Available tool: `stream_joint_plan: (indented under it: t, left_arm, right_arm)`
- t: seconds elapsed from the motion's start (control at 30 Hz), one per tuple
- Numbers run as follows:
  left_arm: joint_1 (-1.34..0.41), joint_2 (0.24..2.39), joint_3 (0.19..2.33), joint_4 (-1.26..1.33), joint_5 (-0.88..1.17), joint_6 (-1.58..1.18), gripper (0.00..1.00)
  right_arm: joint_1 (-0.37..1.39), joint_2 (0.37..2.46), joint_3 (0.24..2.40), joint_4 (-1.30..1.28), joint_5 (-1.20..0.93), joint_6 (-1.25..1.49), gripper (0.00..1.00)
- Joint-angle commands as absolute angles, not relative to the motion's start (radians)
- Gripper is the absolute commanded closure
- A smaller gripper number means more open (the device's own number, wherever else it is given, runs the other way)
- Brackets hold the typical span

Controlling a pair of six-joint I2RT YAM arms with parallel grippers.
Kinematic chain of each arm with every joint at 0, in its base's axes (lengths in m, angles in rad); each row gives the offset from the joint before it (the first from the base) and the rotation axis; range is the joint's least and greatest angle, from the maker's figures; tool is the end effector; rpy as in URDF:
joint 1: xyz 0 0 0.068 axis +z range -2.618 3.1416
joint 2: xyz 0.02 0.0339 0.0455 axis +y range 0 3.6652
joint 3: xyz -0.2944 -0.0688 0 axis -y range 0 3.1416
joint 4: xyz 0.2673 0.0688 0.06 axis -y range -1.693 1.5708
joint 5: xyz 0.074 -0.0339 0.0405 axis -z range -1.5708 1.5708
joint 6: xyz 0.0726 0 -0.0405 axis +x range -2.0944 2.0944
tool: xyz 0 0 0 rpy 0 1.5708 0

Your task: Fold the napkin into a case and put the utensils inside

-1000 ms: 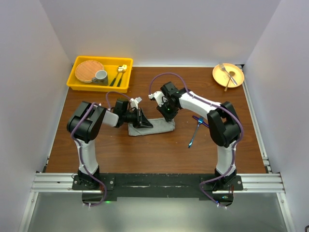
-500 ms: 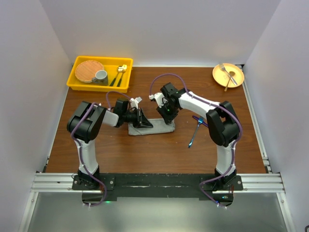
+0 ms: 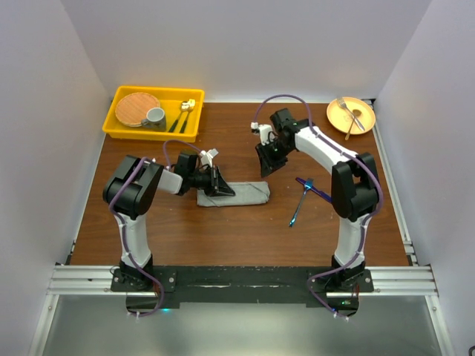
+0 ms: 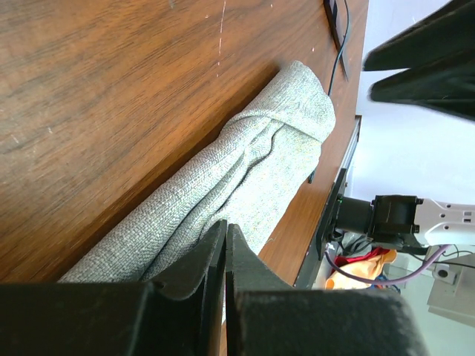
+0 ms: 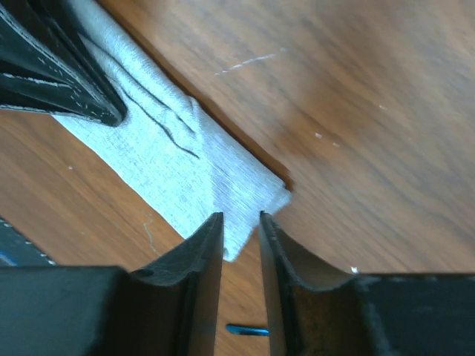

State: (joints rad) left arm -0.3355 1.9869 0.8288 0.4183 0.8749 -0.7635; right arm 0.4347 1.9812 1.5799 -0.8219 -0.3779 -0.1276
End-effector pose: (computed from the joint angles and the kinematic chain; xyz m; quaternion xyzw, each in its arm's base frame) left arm 0.3501 -0.1811 0.0807 -0.0089 0.8462 -0.5215 0.1094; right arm 0.4015 0.2160 0.2013 -0.2996 0.9204 0.2088 0.1396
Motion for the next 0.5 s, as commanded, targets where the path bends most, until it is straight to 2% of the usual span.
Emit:
stream_joint_plan:
  t: [0.0, 0.1, 0.3, 0.47]
  left_arm:
    - [-0.334, 2.029, 0.841, 0.368, 0.767, -0.706, 0.92]
    - [-0.334, 2.029, 0.842, 0.368, 0.769, -0.704, 0.92]
    - [-0.334, 2.029, 0.838, 0.365, 0.769, -0.703, 0.92]
    - [-0.33, 2.029, 0.83, 0.362, 0.769, -0.701, 0.92]
  right_arm:
    - [0.413, 1.916, 1.574, -0.818, -0.524, -0.046, 0.76]
    - [0.391, 1.94, 1.543, -0.795, -0.569, -0.028, 0.86]
    - [0.379, 2.016, 1.468, -0.746, -0.644, -0.006, 0.88]
    - [0.371, 2.112, 1.414, -0.698, -0.623, 0.046, 0.88]
